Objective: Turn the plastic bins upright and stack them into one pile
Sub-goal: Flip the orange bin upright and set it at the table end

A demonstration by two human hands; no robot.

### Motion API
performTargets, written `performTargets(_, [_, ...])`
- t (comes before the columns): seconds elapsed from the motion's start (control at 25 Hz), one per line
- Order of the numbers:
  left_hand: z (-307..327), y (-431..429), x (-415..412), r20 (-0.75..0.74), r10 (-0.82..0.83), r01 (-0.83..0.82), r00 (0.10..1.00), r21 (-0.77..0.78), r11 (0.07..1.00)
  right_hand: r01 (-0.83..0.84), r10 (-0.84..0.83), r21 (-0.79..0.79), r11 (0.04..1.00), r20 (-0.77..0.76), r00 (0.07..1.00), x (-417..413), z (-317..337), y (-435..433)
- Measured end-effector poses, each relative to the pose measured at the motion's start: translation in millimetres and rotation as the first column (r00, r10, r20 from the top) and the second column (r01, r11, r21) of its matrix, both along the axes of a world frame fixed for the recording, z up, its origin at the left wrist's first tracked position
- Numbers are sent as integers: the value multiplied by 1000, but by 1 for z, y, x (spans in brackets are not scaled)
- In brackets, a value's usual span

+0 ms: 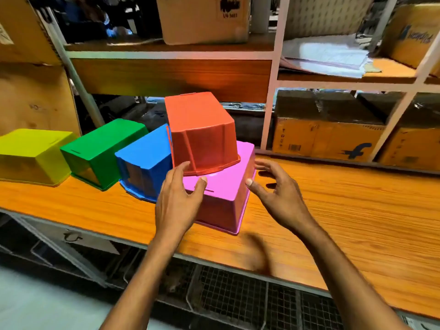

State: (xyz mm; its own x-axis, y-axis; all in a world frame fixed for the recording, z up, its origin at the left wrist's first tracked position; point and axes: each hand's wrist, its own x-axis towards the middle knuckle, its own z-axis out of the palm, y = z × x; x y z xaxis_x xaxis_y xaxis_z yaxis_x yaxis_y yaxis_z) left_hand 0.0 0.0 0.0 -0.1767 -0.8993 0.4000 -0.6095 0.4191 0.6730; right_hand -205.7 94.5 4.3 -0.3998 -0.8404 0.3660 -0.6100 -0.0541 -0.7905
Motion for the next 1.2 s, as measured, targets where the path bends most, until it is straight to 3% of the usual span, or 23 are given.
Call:
performTargets(0.24, [0, -92, 5, -83, 11, -7, 996, 53, 999, 89, -89, 12, 996, -9, 996, 2, 7, -100])
performTargets(0.4, [-11, -135, 4, -82, -35, 48, 996, 154, 987, 146, -151, 137, 980, 28, 988, -5, -4, -155])
performTargets(0.56, [-28, -158, 2, -99, -141, 160, 985, 212, 964, 76, -107, 186, 980, 161, 981, -7, -17, -179])
performTargets(0.72, [-29, -166, 8, -160, -117, 135, 980, 109, 985, 56, -75, 110, 992, 177, 981, -6, -17, -178])
performTargets(0.88, [6, -164, 17, -271, -119, 133, 955, 31, 991, 9, 3, -63, 998, 183, 983, -3, 19, -156])
performTargets(1.04, [52, -163, 12, -457, -221, 222, 862, -52, 974, -66, 107, -195, 979, 211, 972, -5, 59, -131])
performTargets(1.2, [94, -161, -2, -552, -336, 317, 764, -133, 939, -121, 124, -138, 983, 15, 992, -16, 100, -105])
